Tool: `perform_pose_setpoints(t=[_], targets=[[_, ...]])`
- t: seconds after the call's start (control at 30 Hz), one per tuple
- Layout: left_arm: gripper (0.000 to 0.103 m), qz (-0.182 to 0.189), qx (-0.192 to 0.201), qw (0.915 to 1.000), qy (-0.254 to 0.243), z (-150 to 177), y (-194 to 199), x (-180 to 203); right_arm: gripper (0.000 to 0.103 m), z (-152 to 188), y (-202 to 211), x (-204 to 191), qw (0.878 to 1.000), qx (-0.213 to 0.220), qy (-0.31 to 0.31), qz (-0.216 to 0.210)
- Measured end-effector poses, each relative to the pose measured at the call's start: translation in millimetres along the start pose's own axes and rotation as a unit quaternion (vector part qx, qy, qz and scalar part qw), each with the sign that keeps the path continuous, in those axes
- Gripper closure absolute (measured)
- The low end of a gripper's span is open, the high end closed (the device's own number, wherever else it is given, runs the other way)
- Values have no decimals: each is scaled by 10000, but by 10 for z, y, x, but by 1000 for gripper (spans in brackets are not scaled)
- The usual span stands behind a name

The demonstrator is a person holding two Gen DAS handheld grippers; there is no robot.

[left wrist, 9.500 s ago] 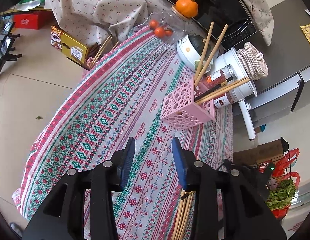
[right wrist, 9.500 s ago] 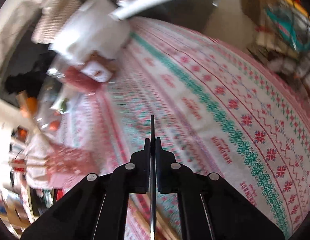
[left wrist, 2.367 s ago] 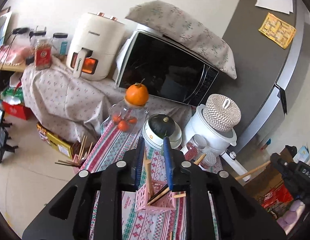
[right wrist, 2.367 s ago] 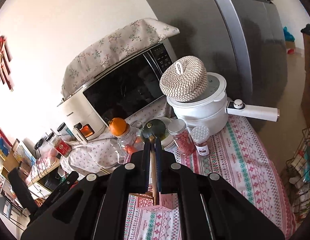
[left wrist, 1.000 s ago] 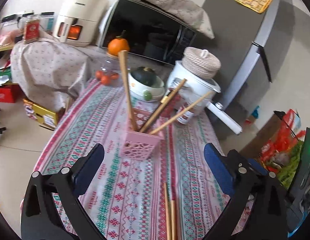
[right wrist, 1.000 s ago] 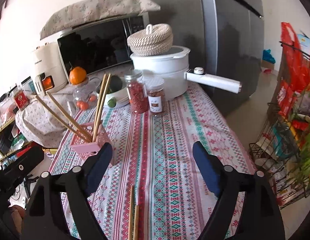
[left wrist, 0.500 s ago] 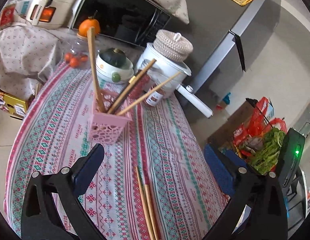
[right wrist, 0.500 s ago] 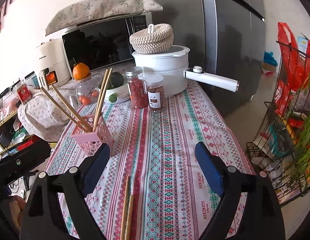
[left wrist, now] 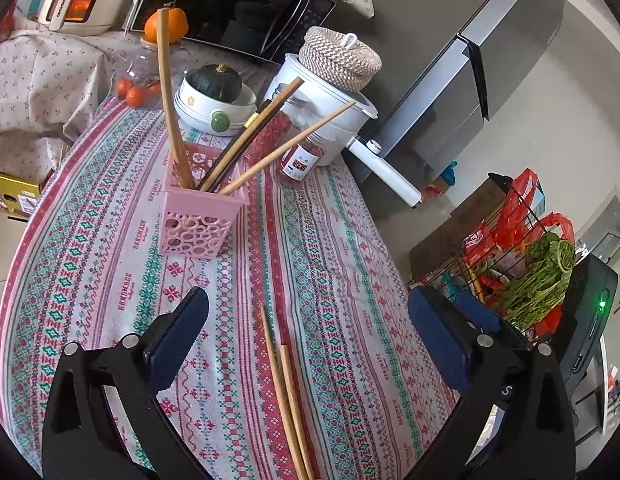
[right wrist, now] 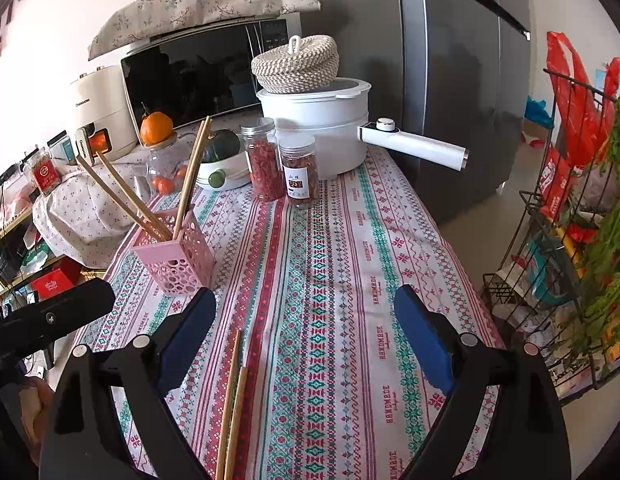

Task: Organize utensils
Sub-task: 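Move both open tools down to the two bamboo chopsticks on the cloth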

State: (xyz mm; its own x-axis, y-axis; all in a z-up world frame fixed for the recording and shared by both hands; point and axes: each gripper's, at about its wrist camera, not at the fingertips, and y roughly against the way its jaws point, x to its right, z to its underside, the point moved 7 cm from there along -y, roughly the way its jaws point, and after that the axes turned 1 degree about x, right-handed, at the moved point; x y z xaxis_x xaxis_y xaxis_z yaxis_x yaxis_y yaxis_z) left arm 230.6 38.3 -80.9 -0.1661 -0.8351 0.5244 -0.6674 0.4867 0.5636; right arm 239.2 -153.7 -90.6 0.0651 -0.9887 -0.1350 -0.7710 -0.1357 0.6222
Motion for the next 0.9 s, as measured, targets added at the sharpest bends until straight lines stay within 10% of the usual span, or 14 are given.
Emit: perform_pose_setpoints(t=[0.53, 0.9], targets=[[8, 61, -829, 9948, 587, 200, -383, -98, 13, 140, -13, 197, 9996, -272, -73, 95], [24, -1955, -2071, 9556, 762, 567, -1080, -566, 13, 361, -130, 458, 9946, -928, -426, 188]])
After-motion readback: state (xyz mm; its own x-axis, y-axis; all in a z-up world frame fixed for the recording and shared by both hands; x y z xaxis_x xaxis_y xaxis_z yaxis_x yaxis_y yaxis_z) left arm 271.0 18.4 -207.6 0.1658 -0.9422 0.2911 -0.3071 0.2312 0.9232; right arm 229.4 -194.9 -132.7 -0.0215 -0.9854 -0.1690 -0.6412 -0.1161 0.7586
